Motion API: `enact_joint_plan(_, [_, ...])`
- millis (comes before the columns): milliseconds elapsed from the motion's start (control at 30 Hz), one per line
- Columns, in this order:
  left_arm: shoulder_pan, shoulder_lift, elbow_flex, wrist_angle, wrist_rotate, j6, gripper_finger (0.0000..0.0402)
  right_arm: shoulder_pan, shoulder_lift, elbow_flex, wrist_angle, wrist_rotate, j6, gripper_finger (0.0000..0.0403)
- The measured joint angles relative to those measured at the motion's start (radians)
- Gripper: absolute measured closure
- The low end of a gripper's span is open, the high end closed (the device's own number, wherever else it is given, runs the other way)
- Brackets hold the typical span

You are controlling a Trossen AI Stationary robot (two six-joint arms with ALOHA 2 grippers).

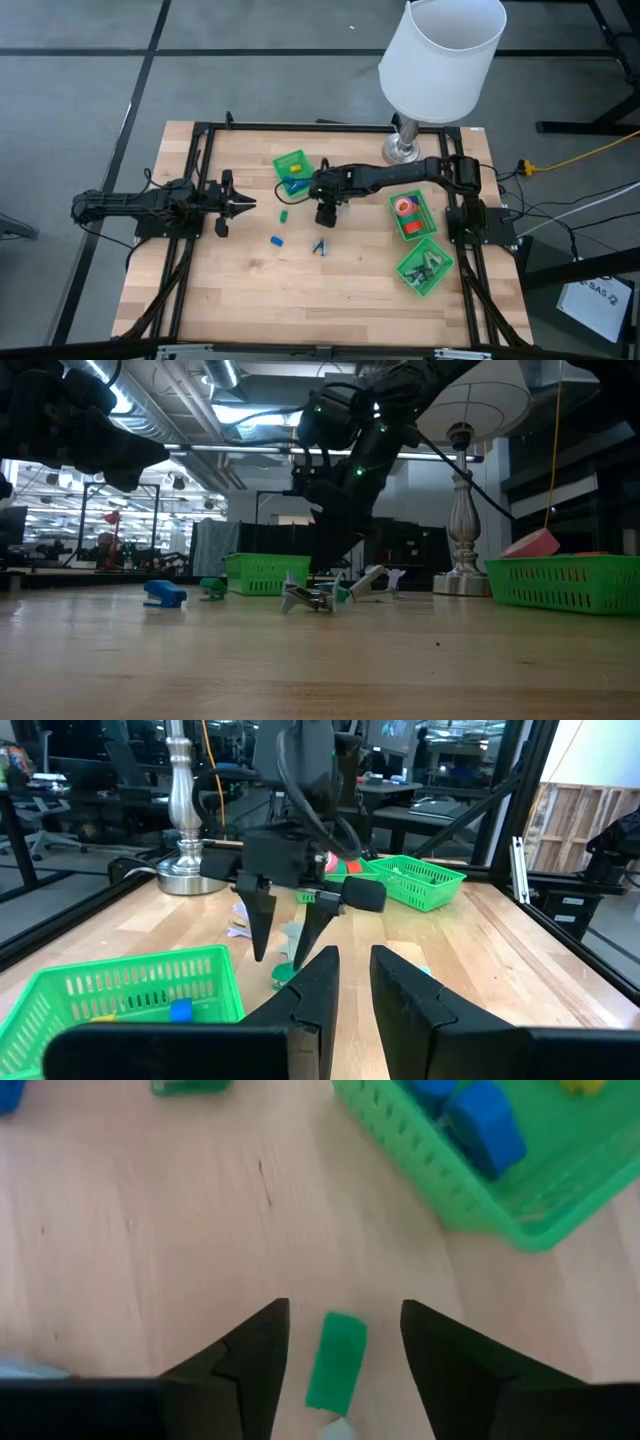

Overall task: Pick and place Stapler, Stapler remover, tape
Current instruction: Put the green stapler into the top left green bin

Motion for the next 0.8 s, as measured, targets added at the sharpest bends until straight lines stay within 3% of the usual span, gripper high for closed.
enact_joint_plan(300, [0.000,0.000,0.000,0.000,0.000,0.000,0.0343,0.012,0.000,-0.093,0.091,0.001,0.010,0.0203])
enact_joint_plan(567, [0.000,0.000,0.000,0.000,0.000,0.000,0.0343,0.012,0.000,-0.132,0.119,0.105,0.054,0.0206])
enact_joint_plan(800, [0.000,0.000,0.000,0.000,0.000,0.000,0.0343,0.012,0.000,-0.132,0.122,0.100,0.053,0.0276])
